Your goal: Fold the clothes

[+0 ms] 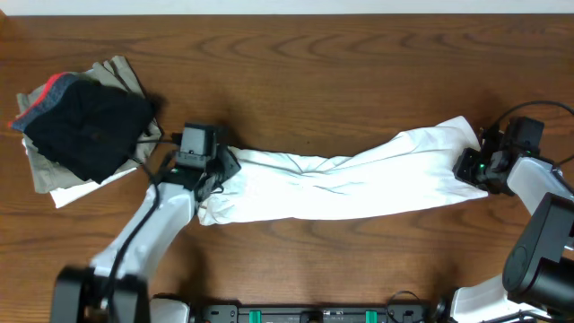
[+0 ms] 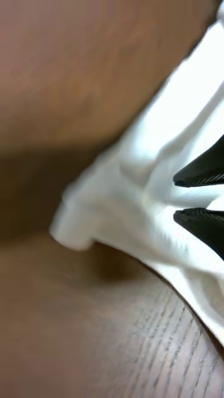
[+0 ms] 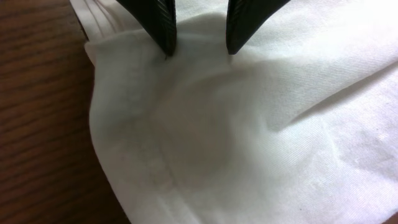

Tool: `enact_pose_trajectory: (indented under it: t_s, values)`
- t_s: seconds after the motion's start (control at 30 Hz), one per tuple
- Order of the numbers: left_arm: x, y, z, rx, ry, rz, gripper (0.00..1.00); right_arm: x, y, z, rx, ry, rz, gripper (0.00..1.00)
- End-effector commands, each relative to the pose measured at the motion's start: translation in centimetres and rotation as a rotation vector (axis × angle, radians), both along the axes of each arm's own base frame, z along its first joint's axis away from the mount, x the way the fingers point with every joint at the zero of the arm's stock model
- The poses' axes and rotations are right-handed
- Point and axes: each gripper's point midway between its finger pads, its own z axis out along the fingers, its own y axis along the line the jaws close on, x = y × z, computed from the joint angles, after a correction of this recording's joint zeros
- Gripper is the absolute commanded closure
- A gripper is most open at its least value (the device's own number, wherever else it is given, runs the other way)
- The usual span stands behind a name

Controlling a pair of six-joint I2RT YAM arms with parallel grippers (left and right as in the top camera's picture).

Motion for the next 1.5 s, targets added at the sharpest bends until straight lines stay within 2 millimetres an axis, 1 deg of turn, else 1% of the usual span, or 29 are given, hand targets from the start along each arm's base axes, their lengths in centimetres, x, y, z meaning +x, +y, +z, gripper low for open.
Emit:
enact_pose_trajectory:
  t_s: [0.0,0.07,0.1,0.17,0.23,0.33,0.5,0.57,0.6,0.67,0.7,0.77,0.83,0.9,1.03,1.17,1.23,1.3,1.47]
  values:
    - [1.3,-0.1,4.9,0.015,-0.155,-0.057,0.84,-1.6,0.6,-1.4,0.026,0.063,-0.013,0.74]
    - [1.2,-0.2,6.6,0.001,-0.201,-0.055,0.83,-1.6,0.6,-1.4,0.026,0.063,-0.013,0.74]
    - [1.0,-0.7,7.3,-0.023,-0.218,-0.064,0.83,-1.6,0.6,-1.4,0.026,0.063,-0.013,0.74]
    - [0.6,-2.4,8.3,-0.089,-0.238,-0.110,0.84,-1.6,0.6,-1.4,0.026,0.063,-0.013,0.74]
    - [0.0,-4.4,8.7,-0.138,-0.238,-0.178,0.84,-1.6,0.6,-1.4,0.025,0.061,-0.013,0.74]
    - [-0.9,-6.8,7.9,-0.154,-0.207,-0.254,0.84,-1.5,0.6,-1.4,0.024,0.059,-0.013,0.74]
    - [-1.9,-12.6,5.8,-0.259,-0.153,-0.415,0.85,-1.5,0.6,-1.4,0.025,0.060,-0.013,0.73]
    - [-2.3,-14.0,4.3,-0.295,-0.100,-0.437,0.85,-1.5,0.6,-1.4,0.025,0.060,-0.013,0.73]
    - [-2.6,-14.6,3.1,-0.311,-0.060,-0.440,0.85,-1.5,0.6,-1.4,0.025,0.060,-0.013,0.73]
    - [-3.0,-15.1,1.2,-0.336,0.008,-0.441,0.86,-1.5,0.6,-1.4,0.025,0.060,-0.013,0.73]
    - [-3.4,-15.5,0.2,-0.359,0.054,-0.439,0.88,-1.5,0.6,-1.4,0.025,0.060,-0.013,0.73]
    - [-4.3,-16.0,-1.4,-0.403,0.135,-0.442,0.89,-1.5,0.6,-1.4,0.025,0.060,-0.013,0.73]
    - [-5.2,-16.5,-2.6,-0.438,0.198,-0.461,0.89,-1.5,0.6,-1.4,0.024,0.059,-0.013,0.73]
    - [-5.7,-16.5,-3.8,-0.446,0.242,-0.461,0.89,-1.5,0.6,-1.4,0.024,0.059,-0.013,0.73]
    - [-5.8,-15.7,-5.8,-0.429,0.290,-0.445,0.89,-1.5,0.6,-1.4,0.024,0.059,-0.013,0.73]
    - [-5.6,-14.2,-7.3,-0.425,0.331,-0.388,0.89,-1.5,0.6,-1.4,0.025,0.060,-0.013,0.72]
    - [-5.0,-13.4,-7.3,-0.422,0.317,-0.383,0.89,-1.5,0.6,-1.4,0.025,0.059,-0.013,0.72]
    - [-4.4,-13.0,-6.6,-0.440,0.290,-0.390,0.89,-1.5,0.6,-1.4,0.025,0.060,-0.013,0.72]
    - [-3.1,-12.5,-3.8,-0.465,0.187,-0.437,0.89,-1.5,0.6,-1.4,0.027,0.055,-0.013,0.66]
